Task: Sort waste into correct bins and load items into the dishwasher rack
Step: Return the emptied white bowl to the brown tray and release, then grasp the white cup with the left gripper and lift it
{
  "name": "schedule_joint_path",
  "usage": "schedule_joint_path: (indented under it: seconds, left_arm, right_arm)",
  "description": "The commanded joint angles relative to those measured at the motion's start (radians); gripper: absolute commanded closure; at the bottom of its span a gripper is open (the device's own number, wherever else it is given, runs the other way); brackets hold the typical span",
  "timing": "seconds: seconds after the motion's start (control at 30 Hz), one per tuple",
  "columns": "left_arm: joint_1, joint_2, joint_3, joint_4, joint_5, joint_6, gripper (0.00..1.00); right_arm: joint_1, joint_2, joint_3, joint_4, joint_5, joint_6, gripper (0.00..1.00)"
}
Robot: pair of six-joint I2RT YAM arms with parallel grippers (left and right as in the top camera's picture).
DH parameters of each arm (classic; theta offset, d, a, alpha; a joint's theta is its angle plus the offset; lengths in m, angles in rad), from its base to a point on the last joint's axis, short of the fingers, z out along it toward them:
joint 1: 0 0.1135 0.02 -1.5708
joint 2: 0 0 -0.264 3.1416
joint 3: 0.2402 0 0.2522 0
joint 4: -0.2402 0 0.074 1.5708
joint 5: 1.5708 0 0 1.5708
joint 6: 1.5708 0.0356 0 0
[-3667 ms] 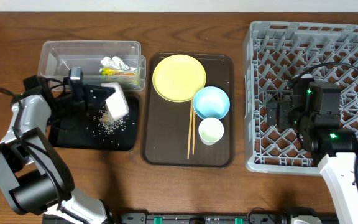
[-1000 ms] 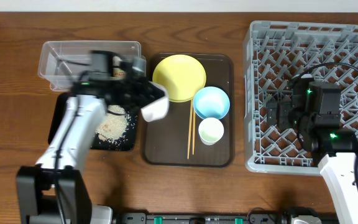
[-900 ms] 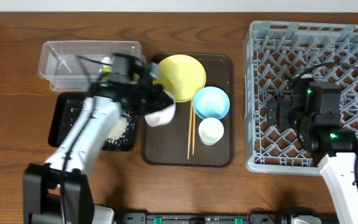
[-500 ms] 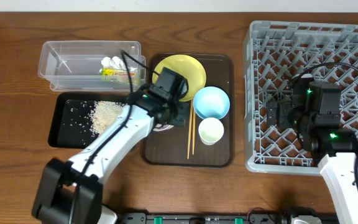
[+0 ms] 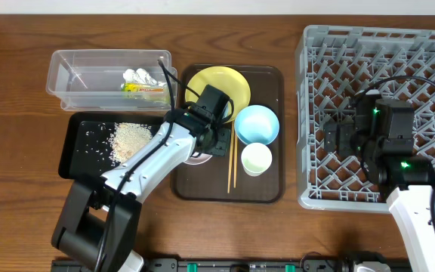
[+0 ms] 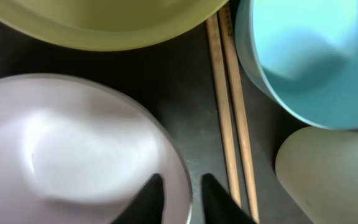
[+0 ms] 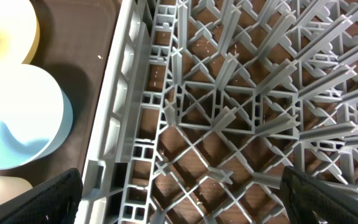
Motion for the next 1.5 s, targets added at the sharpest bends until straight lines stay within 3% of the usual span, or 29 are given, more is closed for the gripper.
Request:
schedule_joint_path:
  seconds: [0.0,0.07,0.27,0.47,0.97,1.07,1.2,1.47]
  left_arm:
    - [0.000,-0.014,0.004,-0.004,0.000,0.007,0.71]
    - [0.001,-0.043,0.019,-0.012,0.011,0.019,0.64]
    - [0.000,-0.156,0.043,0.014,0.054,0.023,0.55]
    - [-0.004,-0.149,0.034,0.013,0.141,0.023,0.55]
    - [-0.117,0.022,0.013,0.067,0.145,0.019,0.56]
    - [-0.123,0.055,0.013,0.064,0.145,0.018,0.64]
    - [-0.123,0.066,0.013,0.065,0.145,0.003,0.94]
    - [-0.071,-0.032,0.030,0.020,0.158,-0.007,0.94]
  right_arm:
    - [0.006,0.001,0.018,0.000,-0.004,0.007,0.01]
    - [0.006,0.001,0.018,0.000,-0.004,0.007,0.01]
    - [0.006,0.001,0.018,0.000,-0.004,0.007,0.01]
    - [0.006,0.001,0.018,0.000,-0.004,0.008,0.01]
    - [0.007,0.001,0.018,-0.006,-0.004,0.008,0.01]
    - [0.007,0.001,0.018,-0.007,-0.004,0.007,0.01]
    - [0.007,0.001,0.018,-0.007,-0.004,0.007,0.01]
    - [0.007,0.001,0.018,0.001,-0.004,0.008,0.01]
